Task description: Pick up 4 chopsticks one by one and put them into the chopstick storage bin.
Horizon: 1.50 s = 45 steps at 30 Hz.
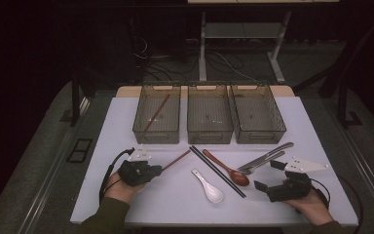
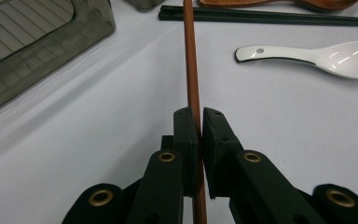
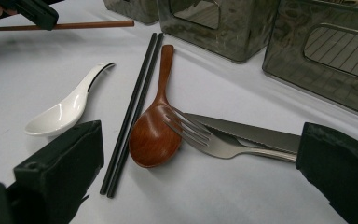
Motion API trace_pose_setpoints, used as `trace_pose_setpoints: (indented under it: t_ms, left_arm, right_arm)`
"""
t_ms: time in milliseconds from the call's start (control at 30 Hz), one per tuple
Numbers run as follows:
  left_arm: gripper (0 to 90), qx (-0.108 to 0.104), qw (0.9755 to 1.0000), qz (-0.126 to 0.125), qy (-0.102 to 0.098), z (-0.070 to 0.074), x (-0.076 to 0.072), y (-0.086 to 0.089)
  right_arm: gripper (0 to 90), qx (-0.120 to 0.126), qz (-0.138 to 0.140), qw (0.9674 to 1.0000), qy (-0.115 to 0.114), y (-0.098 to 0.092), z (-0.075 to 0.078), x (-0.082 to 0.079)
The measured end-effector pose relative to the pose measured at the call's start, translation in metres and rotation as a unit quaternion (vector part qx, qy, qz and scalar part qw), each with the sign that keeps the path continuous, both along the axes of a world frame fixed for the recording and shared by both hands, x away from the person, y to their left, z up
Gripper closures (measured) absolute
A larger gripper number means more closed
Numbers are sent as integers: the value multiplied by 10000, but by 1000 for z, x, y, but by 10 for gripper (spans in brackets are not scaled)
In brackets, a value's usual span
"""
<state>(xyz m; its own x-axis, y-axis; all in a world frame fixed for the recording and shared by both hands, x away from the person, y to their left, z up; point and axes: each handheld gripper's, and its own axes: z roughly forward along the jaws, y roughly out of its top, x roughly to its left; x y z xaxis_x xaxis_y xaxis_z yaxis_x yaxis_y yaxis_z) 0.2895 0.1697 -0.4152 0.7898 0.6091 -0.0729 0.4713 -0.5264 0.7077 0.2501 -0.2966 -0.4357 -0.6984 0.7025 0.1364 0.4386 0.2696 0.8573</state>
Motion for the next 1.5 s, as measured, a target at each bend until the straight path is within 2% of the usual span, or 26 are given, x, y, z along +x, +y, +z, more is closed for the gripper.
trace_pose_setpoints:
  t_ms: [467,700,833,967,1100,1267,1500]
  left_arm:
    - [841,-310,9993,105,-166,13,6,8]
    - [841,-328,9990,179,-249,17,12,13]
    - [841,-523,9981,221,-240,19,15,14]
    - [841,-552,9979,182,-275,22,16,11]
    - [841,-679,9970,173,-318,26,20,10]
    - [841,-629,9971,224,-371,29,28,10]
    - [841,-685,9965,277,-387,34,40,13]
  right_arm:
    - [11,-5,3,10000,-6,0,-1,1]
    - [11,-22,11,10000,-3,1,-1,1]
    - [11,-32,8,10000,-3,1,-1,1]
    - [11,-33,3,10000,8,1,-1,1]
    - [11,-24,-14,10000,8,1,-1,1]
    - [11,-20,-4,10000,19,0,-1,1]
    - [11,-25,-17,10000,22,0,-1,1]
